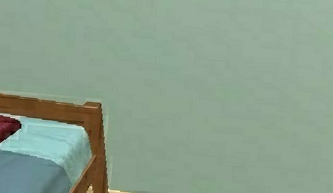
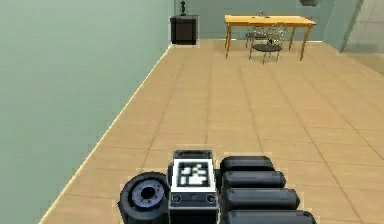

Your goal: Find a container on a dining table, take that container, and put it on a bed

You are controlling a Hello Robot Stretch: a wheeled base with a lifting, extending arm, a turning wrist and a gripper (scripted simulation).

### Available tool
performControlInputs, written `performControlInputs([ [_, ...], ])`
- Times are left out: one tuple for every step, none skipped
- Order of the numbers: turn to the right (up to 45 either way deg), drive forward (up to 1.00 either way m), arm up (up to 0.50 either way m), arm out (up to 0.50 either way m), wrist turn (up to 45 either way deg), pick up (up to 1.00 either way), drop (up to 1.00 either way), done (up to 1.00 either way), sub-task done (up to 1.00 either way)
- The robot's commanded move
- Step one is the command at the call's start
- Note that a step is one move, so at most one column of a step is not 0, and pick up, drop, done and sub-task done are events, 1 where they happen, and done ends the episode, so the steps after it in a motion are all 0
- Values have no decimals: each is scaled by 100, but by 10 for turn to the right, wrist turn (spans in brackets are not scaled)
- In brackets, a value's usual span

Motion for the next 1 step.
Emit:
performControlInputs([
  [-450,0,0,0,0,0,0,0,0],
])
